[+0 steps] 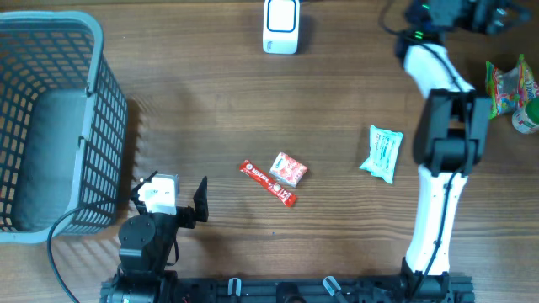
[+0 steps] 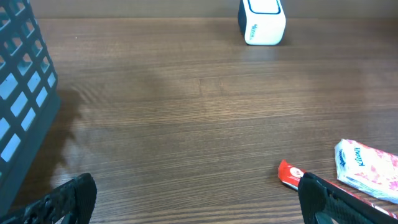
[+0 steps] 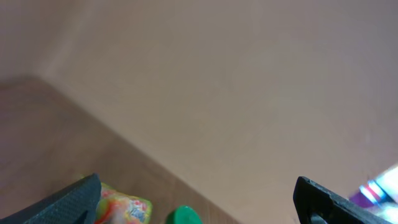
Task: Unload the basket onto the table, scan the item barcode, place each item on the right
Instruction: 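Move the Haribo bag to the right table edge and release, then grasp the green wipes pack with the right gripper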
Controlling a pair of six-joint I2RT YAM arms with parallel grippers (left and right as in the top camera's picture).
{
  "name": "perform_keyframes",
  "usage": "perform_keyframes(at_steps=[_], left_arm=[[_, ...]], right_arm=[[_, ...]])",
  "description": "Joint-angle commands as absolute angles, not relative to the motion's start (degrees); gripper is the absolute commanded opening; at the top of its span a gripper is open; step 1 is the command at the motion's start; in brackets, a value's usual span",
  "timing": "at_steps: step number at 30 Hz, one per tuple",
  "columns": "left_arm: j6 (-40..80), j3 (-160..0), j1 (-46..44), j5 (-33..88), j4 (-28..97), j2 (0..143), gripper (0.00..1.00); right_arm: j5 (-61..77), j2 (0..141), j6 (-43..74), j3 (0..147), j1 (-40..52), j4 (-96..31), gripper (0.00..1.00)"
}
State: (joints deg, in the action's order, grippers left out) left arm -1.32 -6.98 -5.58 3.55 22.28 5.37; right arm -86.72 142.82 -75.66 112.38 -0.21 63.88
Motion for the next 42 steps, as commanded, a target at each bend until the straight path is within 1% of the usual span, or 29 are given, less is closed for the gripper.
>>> perform_keyframes(at_steps=[1, 2, 5, 7, 9, 10, 12, 14, 16, 17, 18, 20, 22, 23, 24, 25, 26, 27, 29, 30, 32, 33, 34, 35, 37, 39, 40, 42], left_arm=[[-0.8, -6.6, -5.8, 4.3, 22.0, 5.1, 1.00], [-0.8, -6.6, -5.8, 4.3, 22.0, 5.1, 1.00], [-0.8, -6.6, -5.8, 4.3, 22.0, 5.1, 1.00], [-0.8, -6.6, -5.8, 4.3, 22.0, 5.1, 1.00], [-0.8, -6.6, -5.8, 4.3, 22.0, 5.1, 1.00], [-0.8, -6.6, -5.8, 4.3, 22.0, 5.1, 1.00], [-0.8, -6.6, -5.8, 4.3, 22.0, 5.1, 1.00], [-0.8, -6.6, -5.8, 4.3, 22.0, 5.1, 1.00], [-0.8, -6.6, -5.8, 4.3, 22.0, 5.1, 1.00], [-0.8, -6.6, -5.8, 4.3, 22.0, 5.1, 1.00], [-0.8, -6.6, -5.8, 4.3, 22.0, 5.1, 1.00], [-0.8, -6.6, -5.8, 4.3, 22.0, 5.1, 1.00], [-0.8, -6.6, -5.8, 4.3, 22.0, 5.1, 1.00], [-0.8, -6.6, -5.8, 4.3, 22.0, 5.1, 1.00], [-0.8, -6.6, -5.8, 4.3, 22.0, 5.1, 1.00], [-0.8, -6.6, -5.8, 4.3, 21.9, 5.1, 1.00], [-0.8, -6.6, -5.8, 4.3, 22.0, 5.1, 1.00], [-0.8, -6.6, -5.8, 4.3, 22.0, 5.1, 1.00], [-0.8, -6.6, -5.8, 4.3, 22.0, 5.1, 1.00], [-0.8, -6.6, -5.8, 4.3, 22.0, 5.1, 1.00], [-0.8, -6.6, -5.8, 4.3, 22.0, 5.1, 1.00], [-0.8, -6.6, -5.8, 4.3, 22.0, 5.1, 1.00], [-0.8, -6.6, -5.8, 4.3, 22.0, 5.1, 1.00], [-0.8, -6.6, -5.8, 4.3, 22.0, 5.1, 1.00], [-0.8, -6.6, -5.8, 4.3, 22.0, 5.1, 1.00], [-0.8, -6.6, -5.8, 4.3, 22.0, 5.1, 1.00], [-0.8, -6.6, -5.8, 4.3, 22.0, 5.1, 1.00], [-0.8, -6.6, -5.8, 4.3, 22.0, 5.1, 1.00]], right_arm=[[-85.8, 136.5, -73.5, 113.8, 10.9, 61.0, 1.00], [-85.9, 134.7, -73.6, 114.4, 14.9, 61.0, 1.00], [-79.5, 126.6, -76.9, 115.9, 26.7, 59.7, 1.00], [-79.5, 117.7, -76.2, 115.9, 34.7, 52.5, 1.00], [-84.8, 112.4, -74.8, 115.9, 38.7, 48.5, 1.00], [-87.2, 110.7, -75.0, 115.9, 39.7, 48.4, 1.00], [-87.1, 108.1, -76.5, 114.7, 42.1, 48.3, 1.00], [-85.3, 108.8, -74.4, 114.7, 41.6, 45.1, 1.00], [-72.2, 109.2, -71.7, 114.7, 42.2, 34.5, 1.00], [-67.4, 109.1, -72.3, 115.0, 42.9, 30.4, 1.00], [-62.0, 109.1, -74.8, 116.4, 44.7, 23.5, 1.00], [-60.4, 108.8, -72.9, 119.5, 48.8, 13.3, 1.00], [-62.2, 107.5, -63.8, 120.5, 50.9, 2.7, 1.00], [-59.2, 105.3, -41.3, 120.5, 52.0, -23.3, 1.00], [-48.1, 104.0, -23.2, 120.5, 52.2, -44.8, 1.00], [-36.1, 103.7, -11.7, 120.5, 51.3, -57.0, 1.00], [-25.7, 103.7, -3.7, 120.4, 49.3, -64.8, 0.99], [-20.1, 104.0, 3.4, 119.6, 46.6, -68.5, 1.00], [-18.1, 104.0, 17.6, 116.3, 38.7, -74.1, 0.99], [-18.1, 104.0, 21.0, 115.3, 36.7, -75.5, 0.98], [-18.1, 104.1, 35.9, 111.0, 30.4, -80.1, 0.95], [-18.1, 104.1, 40.8, 108.7, 28.5, -80.9, 0.90], [-18.1, 104.1, 46.2, 104.9, 25.6, -80.8, 0.82], [-18.0, 104.1, 49.7, 100.5, 23.6, -79.5, 0.79], [-17.9, 104.2, 49.9, 90.9, 22.1, -74.4, 0.79], [-17.8, 104.2, 50.0, 83.4, 22.2, -69.9, 0.75], [-18.0, 104.2, 50.1, 77.7, 22.2, -66.1, 0.71], [-19.4, 104.2, 50.2, 72.1, 22.0, -61.6, 0.67]])
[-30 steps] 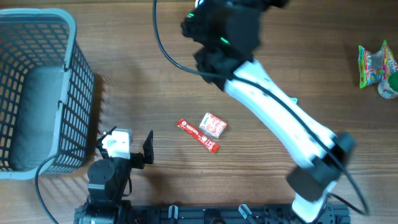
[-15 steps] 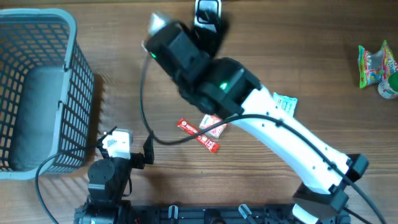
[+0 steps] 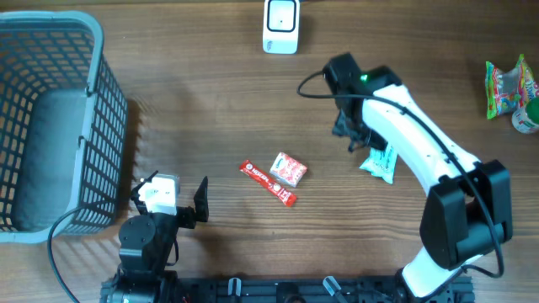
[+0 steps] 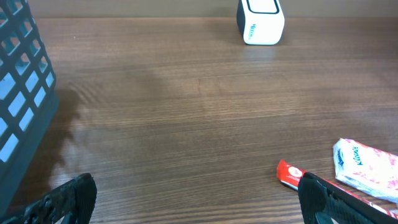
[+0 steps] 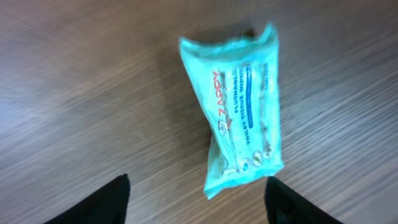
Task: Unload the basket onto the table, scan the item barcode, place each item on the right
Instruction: 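Grasp the green wipes pack with the right gripper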
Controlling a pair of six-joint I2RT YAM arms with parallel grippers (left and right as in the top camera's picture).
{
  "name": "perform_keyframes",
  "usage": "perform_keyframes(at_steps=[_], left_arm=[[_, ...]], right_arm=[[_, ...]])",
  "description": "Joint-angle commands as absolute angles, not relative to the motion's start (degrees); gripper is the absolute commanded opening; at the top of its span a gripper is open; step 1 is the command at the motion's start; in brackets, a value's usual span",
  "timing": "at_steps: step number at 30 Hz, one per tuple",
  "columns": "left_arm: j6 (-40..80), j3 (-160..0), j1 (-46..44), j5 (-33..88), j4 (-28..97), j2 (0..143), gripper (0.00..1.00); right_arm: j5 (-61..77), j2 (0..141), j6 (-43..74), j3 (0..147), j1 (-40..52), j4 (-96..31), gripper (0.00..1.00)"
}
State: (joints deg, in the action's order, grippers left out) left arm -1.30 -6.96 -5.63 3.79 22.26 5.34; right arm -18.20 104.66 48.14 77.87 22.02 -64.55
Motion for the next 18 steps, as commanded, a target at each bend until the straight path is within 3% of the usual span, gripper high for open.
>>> perform_keyframes(at_steps=[1, 7, 12, 16, 18], left_arm=[[-0.8, -6.6, -5.8, 4.3, 22.0, 5.1, 1.00], [-0.8, -6.6, -5.8, 4.3, 22.0, 5.1, 1.00], [-0.8, -6.6, -5.8, 4.3, 22.0, 5.1, 1.00], [-0.8, -6.6, -5.8, 4.3, 22.0, 5.1, 1.00], [-0.8, -6.6, -5.8, 4.3, 22.0, 5.1, 1.00]], right_arm=[[-20.3, 104.2, 50.1, 70.5, 22.0, -60.1, 0.66], [-29.8, 104.9, 49.6, 68.3, 21.7, -57.5, 0.65], [-28.7, 108.6, 47.0, 67.5, 18.7, -52.1, 0.73], [-23.0, 111.2, 44.1, 66.4, 16.4, -50.9, 0.73], [-18.3, 111.8, 42.0, 64.2, 16.4, -48.8, 0.51]])
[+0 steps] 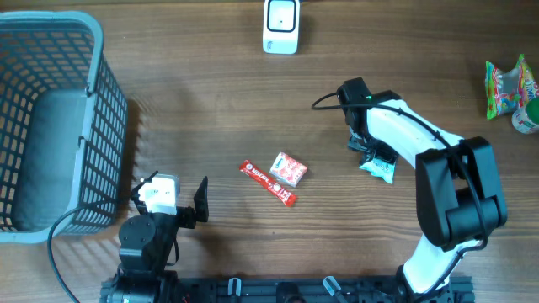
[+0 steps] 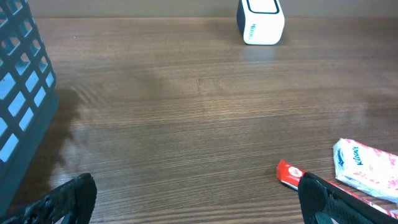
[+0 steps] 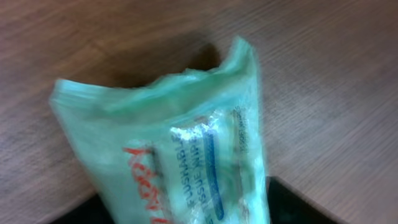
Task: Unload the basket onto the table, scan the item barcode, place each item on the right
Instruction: 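Grasp the green wipes pack with the right gripper, then carry the wipes pack to the scanner and hold it there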
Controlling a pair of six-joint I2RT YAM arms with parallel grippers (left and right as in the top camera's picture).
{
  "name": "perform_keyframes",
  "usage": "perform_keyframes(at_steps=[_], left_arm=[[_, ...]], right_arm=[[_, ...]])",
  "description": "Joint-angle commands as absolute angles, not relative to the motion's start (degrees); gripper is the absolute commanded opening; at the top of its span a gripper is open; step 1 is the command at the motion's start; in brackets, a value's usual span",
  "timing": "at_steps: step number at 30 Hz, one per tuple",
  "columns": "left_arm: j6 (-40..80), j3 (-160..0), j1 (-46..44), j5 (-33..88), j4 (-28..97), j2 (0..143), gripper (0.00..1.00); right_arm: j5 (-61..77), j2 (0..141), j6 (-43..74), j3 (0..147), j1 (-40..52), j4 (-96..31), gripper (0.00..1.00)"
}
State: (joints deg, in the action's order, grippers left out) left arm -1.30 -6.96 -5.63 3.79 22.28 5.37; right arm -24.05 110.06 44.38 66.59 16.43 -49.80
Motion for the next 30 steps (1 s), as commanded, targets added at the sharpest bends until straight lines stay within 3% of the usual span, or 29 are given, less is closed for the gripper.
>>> perform_keyframes(at_steps=[1, 4, 5, 9, 11, 13, 17, 21, 25, 27, 30], left_arm=[[-0.8, -6.6, -5.8, 4.3, 22.0, 5.1, 1.00], [-0.8, -6.6, -5.8, 4.3, 22.0, 5.1, 1.00], [-0.8, -6.6, -5.8, 4.3, 22.0, 5.1, 1.00], [-0.8, -6.6, -5.8, 4.3, 22.0, 5.1, 1.00], [-0.8, -6.6, -5.8, 4.3, 22.0, 5.1, 1.00], [-0.8, -6.6, -5.8, 4.3, 22.0, 5.1, 1.00], [-0.8, -6.6, -5.8, 4.3, 22.0, 5.1, 1.00], [-0.8, -6.6, -5.8, 4.3, 22.0, 5.1, 1.00], [-0.8, -6.6, -5.8, 4.3, 22.0, 5.1, 1.00], [-0.8, -6.6, -5.8, 4.3, 22.0, 5.1, 1.00], [-0.8, -6.6, -5.8, 4.3, 22.0, 5.1, 1.00]], right_arm=[[-16.3, 111.8, 41.5, 64.2, 16.4, -48.9, 0.41], [-12.4, 111.6, 37.3, 66.9, 16.4, -49.1, 0.10], [-11.4, 111.6, 37.0, 68.3, 16.4, -49.6, 0.04], [11.0, 110.1, 27.7, 79.2, 16.4, -54.8, 0.04], [39.3, 107.2, 17.5, 83.6, 16.3, -54.0, 0.04], [66.7, 105.4, 10.2, 85.1, 15.9, -46.2, 0.05], [90.3, 105.3, 10.5, 85.1, 16.3, -30.4, 0.07], [92.9, 105.3, 23.7, 85.1, 18.0, -15.0, 0.04], [90.7, 105.3, 33.7, 85.1, 19.6, -10.9, 0.04], [84.1, 105.3, 39.4, 85.0, 20.1, -11.9, 0.04], [66.9, 105.5, 34.6, 84.8, 22.3, -14.7, 0.04]])
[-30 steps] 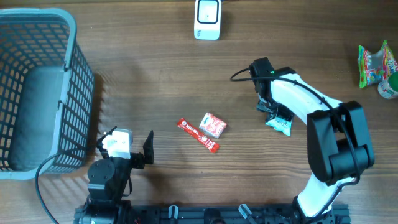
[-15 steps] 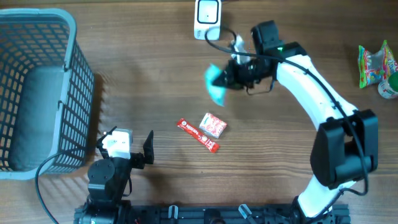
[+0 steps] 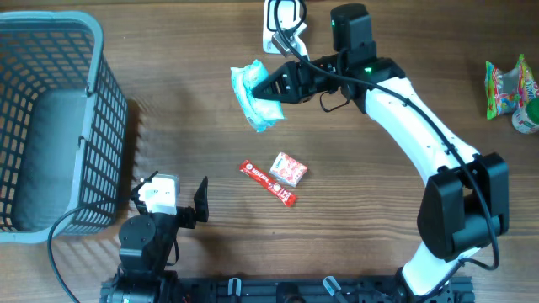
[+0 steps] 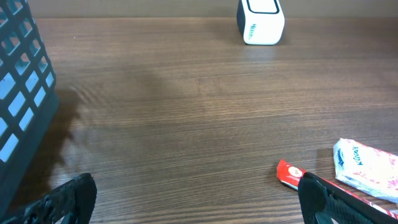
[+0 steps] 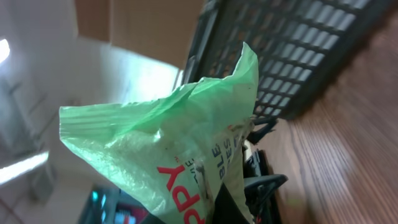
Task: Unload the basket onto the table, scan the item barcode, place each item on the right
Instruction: 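Carry the wipes pack to the scanner and hold it there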
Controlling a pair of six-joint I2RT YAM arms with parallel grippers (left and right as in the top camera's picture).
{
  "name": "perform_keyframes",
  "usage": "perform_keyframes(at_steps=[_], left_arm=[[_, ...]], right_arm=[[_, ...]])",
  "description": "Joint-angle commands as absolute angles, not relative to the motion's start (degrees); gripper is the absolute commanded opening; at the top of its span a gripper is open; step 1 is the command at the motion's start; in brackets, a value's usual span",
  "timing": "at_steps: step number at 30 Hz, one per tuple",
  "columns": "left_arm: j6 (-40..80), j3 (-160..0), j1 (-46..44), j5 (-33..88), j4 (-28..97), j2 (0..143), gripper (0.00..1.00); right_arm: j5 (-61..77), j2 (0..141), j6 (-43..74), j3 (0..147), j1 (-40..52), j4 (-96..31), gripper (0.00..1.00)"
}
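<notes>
A green wipes pack [image 3: 255, 97] hangs in the air just left of and in front of the white scanner [image 3: 280, 21]. My right gripper [image 3: 275, 85] is shut on the pack's right end. In the right wrist view the pack [image 5: 180, 143] fills the middle and hides most of the fingers. My left gripper [image 3: 178, 200] rests open near the front edge with nothing in it. In the left wrist view the left gripper [image 4: 198, 202] shows open, with the scanner [image 4: 261, 22] far ahead.
A grey basket [image 3: 105, 126] stands at the left. A red bar [image 3: 268, 183] and a pink tissue pack [image 3: 289, 169] lie mid-table. A colourful snack bag [image 3: 508, 87] and a green-capped bottle [image 3: 526, 118] sit at the far right edge.
My right gripper was down on the wipes pack lying right of centre on the table. Now it holds the pack in the air near the scanner at the back. The left arm has not moved.
First my right arm was at the far right back and the wipes pack lay on the table. Then the gripper hung open over the pack, then sat low on it. Now the pack is held up beside the scanner. The left arm stayed still throughout.
</notes>
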State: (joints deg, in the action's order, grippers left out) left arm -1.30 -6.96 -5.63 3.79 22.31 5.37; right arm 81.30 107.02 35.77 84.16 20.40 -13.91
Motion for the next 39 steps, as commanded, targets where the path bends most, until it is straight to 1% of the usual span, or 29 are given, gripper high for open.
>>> perform_keyframes(at_steps=[1, 2, 3, 4, 6, 8, 10, 12, 13, 14, 15, 18, 22, 26, 30, 32, 34, 36, 39], left_arm=[[-0.8, -6.6, -5.8, 4.3, 22.0, 5.1, 1.00], [-0.8, -6.6, -5.8, 4.3, 22.0, 5.1, 1.00], [-0.8, -6.6, -5.8, 4.3, 22.0, 5.1, 1.00], [-0.8, -6.6, -5.8, 4.3, 22.0, 5.1, 1.00], [-0.8, -6.6, -5.8, 4.3, 22.0, 5.1, 1.00], [-0.8, -6.6, -5.8, 4.3, 22.0, 5.1, 1.00], [-0.8, -6.6, -5.8, 4.3, 22.0, 5.1, 1.00], [-0.8, -6.6, -5.8, 4.3, 22.0, 5.1, 1.00], [-0.8, -6.6, -5.8, 4.3, 22.0, 5.1, 1.00], [-0.8, -6.6, -5.8, 4.3, 22.0, 5.1, 1.00], [-0.8, -6.6, -5.8, 4.3, 21.9, 5.1, 1.00], [-0.8, -6.6, -5.8, 4.3, 22.0, 5.1, 1.00], [-0.8, -6.6, -5.8, 4.3, 22.0, 5.1, 1.00], [-0.8, -6.6, -5.8, 4.3, 22.0, 5.1, 1.00], [-0.8, -6.6, -5.8, 4.3, 22.0, 5.1, 1.00], [-0.8, -6.6, -5.8, 4.3, 22.0, 5.1, 1.00], [-0.8, -6.6, -5.8, 4.3, 22.0, 5.1, 1.00], [-0.8, -6.6, -5.8, 4.3, 22.0, 5.1, 1.00], [-0.8, -6.6, -5.8, 4.3, 22.0, 5.1, 1.00]], right_arm=[[57.0, 105.6, 29.3, 84.8, 23.3, -16.6, 0.04], [44.8, 105.6, 24.5, 84.8, 23.8, -17.7, 0.04], [37.3, 105.6, 21.3, 84.8, 23.9, -17.6, 0.04], [24.3, 105.6, 20.1, 84.8, 23.9, -16.9, 0.04], [13.7, 105.6, 14.9, 85.1, 23.9, -11.8, 0.04], [6.4, 105.6, 13.4, 85.3, 23.9, -4.6, 0.04], [1.4, 107.3, 8.2, 86.1, 23.9, 2.5, 0.04], [-0.3, 111.5, 2.5, 89.8, 23.9, 3.4, 0.04], [-2.8, 115.9, -1.3, 94.4, 23.9, 2.7, 0.04], [-4.7, 127.0, -6.2, 108.4, 23.8, -2.0, 0.04], [-4.7, 132.3, -7.6, 115.3, 23.8, -5.3, 0.04], [-5.4, 139.4, -10.9, 122.0, 24.1, -6.2, 0.04], [-11.6, 142.8, -15.1, 122.1, 25.3, -1.1, 0.04], [-11.6, 143.6, -14.5, 122.1, 25.3, -0.7, 0.04], [-13.7, 142.7, -10.9, 122.3, 25.3, -3.1, 0.04], [-14.5, 140.1, -10.5, 122.4, 25.3, -7.9, 0.04], [-19.2, 135.7, -10.4, 122.4, 25.1, -14.1, 0.04], [-22.9, 130.5, -9.9, 122.4, 24.8, -21.7, 0.04], [-24.2, 122.8, -3.9, 122.4, 22.9, -36.8, 0.04]])
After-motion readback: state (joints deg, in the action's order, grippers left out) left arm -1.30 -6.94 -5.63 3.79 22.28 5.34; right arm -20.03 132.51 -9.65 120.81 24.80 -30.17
